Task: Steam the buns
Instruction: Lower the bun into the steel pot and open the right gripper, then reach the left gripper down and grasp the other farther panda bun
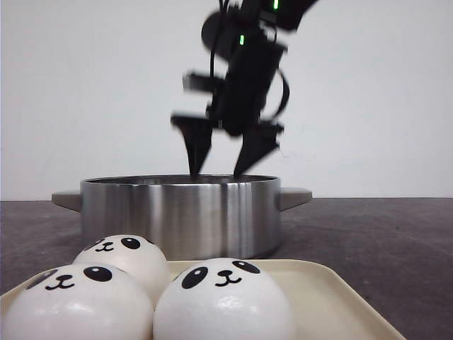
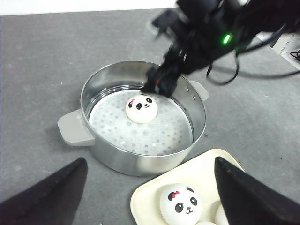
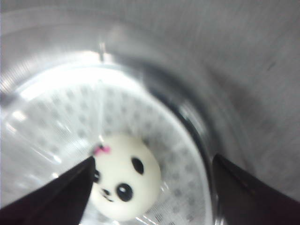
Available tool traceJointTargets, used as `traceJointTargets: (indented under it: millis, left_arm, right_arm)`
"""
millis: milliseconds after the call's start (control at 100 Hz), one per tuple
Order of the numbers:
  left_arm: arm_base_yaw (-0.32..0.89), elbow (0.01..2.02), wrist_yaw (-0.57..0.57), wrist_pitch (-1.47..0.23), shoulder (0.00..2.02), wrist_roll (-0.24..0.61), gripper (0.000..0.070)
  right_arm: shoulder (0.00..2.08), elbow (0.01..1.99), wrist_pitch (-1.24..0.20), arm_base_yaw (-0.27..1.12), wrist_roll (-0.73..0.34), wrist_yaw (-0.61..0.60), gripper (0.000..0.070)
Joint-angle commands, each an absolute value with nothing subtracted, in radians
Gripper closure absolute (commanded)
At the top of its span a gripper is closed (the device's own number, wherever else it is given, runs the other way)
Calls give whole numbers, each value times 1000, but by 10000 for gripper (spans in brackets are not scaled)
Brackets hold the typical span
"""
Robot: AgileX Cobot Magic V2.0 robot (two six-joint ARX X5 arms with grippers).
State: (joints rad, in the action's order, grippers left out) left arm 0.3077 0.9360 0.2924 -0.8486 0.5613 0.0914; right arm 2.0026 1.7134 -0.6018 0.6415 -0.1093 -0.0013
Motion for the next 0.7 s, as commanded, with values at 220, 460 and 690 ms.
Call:
traceJointTargets:
  millis: [220, 460, 690]
  left_arm:
    - [376, 949, 378, -876, 777, 256, 184]
    - [525, 949, 359, -886, 1031, 319, 101]
    - [641, 949, 305, -851, 1288, 339, 103]
  right_arm:
    - [1652, 1816, -624, 759, -88, 4, 700]
    - [1361, 1816, -693, 893, -63, 141, 700]
    - [1181, 1816, -752, 964, -64, 281, 700]
